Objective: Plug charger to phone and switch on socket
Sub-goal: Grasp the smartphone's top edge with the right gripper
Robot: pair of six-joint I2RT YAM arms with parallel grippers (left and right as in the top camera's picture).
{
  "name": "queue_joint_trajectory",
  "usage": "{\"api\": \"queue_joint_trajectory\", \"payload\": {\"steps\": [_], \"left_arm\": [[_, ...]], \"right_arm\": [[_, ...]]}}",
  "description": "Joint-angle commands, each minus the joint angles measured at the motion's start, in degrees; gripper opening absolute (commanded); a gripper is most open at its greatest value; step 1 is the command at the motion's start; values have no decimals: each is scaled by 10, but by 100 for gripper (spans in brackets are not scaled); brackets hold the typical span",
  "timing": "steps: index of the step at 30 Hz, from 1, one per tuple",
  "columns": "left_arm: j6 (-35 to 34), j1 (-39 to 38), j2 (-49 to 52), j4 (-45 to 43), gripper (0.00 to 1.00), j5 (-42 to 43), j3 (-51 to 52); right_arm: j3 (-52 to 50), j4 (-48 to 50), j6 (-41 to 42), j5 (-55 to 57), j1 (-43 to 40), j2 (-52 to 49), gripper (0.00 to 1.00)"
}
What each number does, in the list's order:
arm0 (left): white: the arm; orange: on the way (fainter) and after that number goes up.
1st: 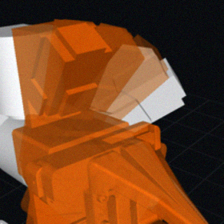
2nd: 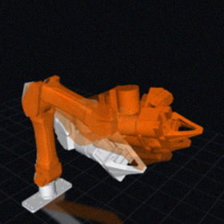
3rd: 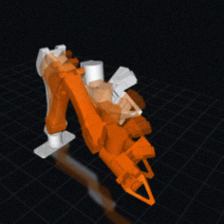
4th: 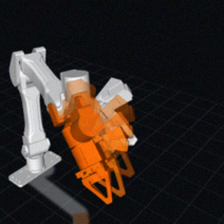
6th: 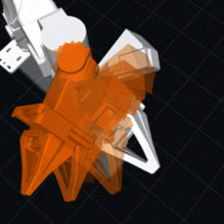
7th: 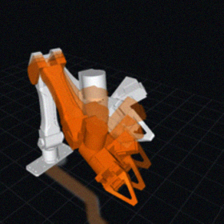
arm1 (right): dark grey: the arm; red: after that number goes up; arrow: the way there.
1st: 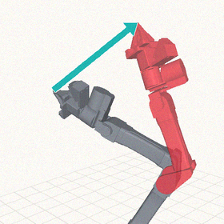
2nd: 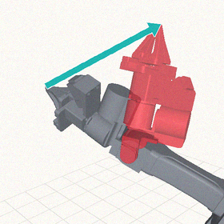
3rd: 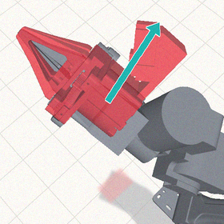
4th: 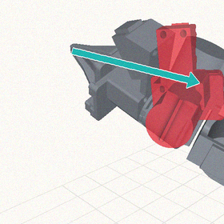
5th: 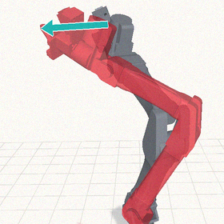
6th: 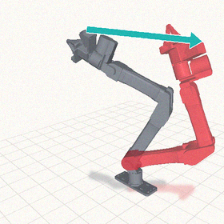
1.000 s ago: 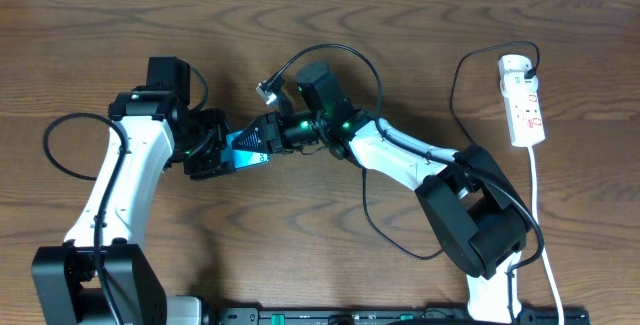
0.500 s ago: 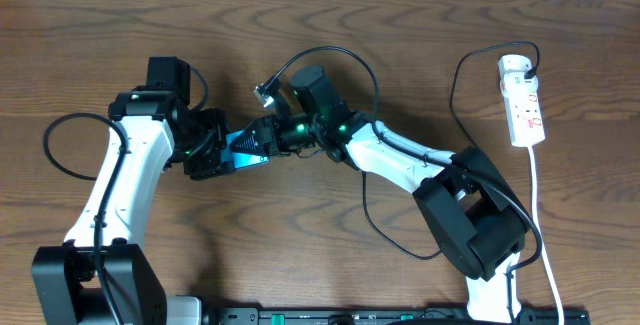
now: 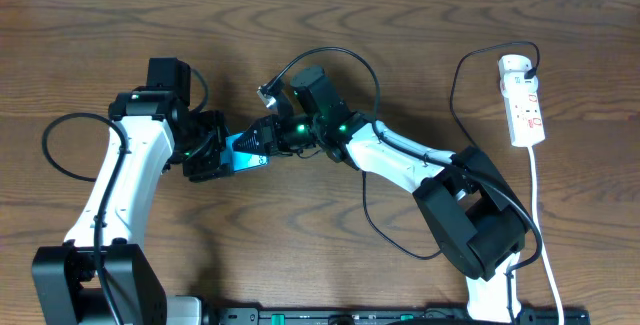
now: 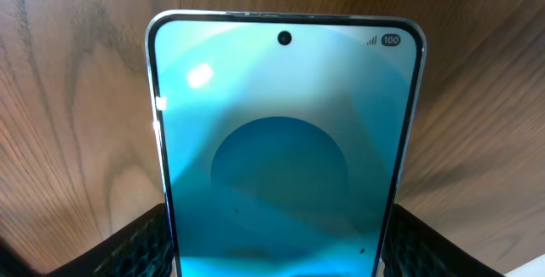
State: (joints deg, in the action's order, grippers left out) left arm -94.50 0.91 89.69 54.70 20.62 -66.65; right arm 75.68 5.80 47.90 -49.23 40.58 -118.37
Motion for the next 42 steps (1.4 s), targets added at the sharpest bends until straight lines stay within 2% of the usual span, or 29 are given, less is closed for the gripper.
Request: {"api": "queue_joint_trajectory", "payload": {"steps": [1, 6, 42], "left_arm": [[-1, -2, 0, 3, 7, -8, -1], [-1, -2, 0, 3, 7, -8, -1], [4, -1, 0, 3, 7, -16, -1]], "right_arm": [[5, 0, 6, 1, 4, 5, 38], [5, 0, 6, 1, 4, 5, 33], [5, 33, 34, -38, 16, 5, 24]]}}
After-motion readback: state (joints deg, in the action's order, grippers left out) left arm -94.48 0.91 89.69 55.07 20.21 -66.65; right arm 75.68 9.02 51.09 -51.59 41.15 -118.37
